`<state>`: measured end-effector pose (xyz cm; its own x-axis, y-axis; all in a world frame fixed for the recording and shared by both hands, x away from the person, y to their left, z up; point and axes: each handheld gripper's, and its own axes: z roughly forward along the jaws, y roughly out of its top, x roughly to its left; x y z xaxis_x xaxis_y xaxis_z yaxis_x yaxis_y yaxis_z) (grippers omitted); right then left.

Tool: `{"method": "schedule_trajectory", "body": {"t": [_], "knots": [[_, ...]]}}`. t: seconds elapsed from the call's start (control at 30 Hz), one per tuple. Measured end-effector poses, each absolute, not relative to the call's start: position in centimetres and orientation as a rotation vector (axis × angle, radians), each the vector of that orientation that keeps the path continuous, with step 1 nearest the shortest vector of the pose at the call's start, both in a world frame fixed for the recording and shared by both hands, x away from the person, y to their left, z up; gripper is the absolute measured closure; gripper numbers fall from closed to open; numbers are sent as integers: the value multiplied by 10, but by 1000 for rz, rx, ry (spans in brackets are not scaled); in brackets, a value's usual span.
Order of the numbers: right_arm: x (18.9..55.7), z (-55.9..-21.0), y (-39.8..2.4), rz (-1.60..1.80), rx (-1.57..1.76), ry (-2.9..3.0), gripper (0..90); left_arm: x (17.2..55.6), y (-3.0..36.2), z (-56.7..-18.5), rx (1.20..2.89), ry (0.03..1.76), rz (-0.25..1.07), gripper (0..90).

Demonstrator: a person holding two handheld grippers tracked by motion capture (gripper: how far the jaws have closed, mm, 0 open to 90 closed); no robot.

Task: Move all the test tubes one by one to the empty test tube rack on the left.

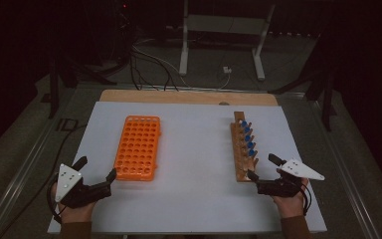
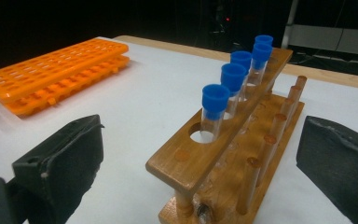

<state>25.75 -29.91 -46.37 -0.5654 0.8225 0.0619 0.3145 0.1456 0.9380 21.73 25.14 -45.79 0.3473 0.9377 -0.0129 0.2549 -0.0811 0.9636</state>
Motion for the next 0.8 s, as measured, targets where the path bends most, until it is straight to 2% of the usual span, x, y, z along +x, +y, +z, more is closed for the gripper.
{"method": "schedule_trajectory", "body": {"t": [0.1, 0.13, 0.17, 0.2, 0.23, 0.37, 0.4, 0.5, 0.53, 0.57, 0.8], "knots": [[260, -461, -298, 1401, 1074, 1970, 26, 217, 251, -458, 1566, 1115, 811, 9], [262, -458, -297, 1404, 1088, 1978, 66, 218, 250, -458, 1564, 1118, 804, 9], [262, -458, -297, 1404, 1088, 1978, 66, 218, 250, -458, 1564, 1118, 804, 9], [265, -455, -296, 1390, 1097, 1997, 113, 218, 249, -459, 1575, 1118, 803, 9], [265, -455, -296, 1390, 1097, 1997, 113, 218, 249, -459, 1575, 1118, 803, 9], [272, -453, -290, 1312, 1085, 2053, 265, 218, 246, -459, 1585, 1113, 797, 9], [272, -453, -290, 1312, 1085, 2053, 265, 218, 245, -459, 1589, 1112, 796, 9], [279, -453, -286, 1277, 1123, 2059, 508, 219, 243, -460, 1601, 1110, 789, 9], [279, -453, -286, 1277, 1123, 2059, 508, 219, 242, -461, 1604, 1106, 784, 9], [282, -452, -285, 1259, 1137, 2057, 576, 219, 242, -461, 1606, 1104, 784, 9], [290, -455, -281, 1209, 1154, 2066, 631, 218, 240, -461, 1608, 1098, 773, 9]]}}
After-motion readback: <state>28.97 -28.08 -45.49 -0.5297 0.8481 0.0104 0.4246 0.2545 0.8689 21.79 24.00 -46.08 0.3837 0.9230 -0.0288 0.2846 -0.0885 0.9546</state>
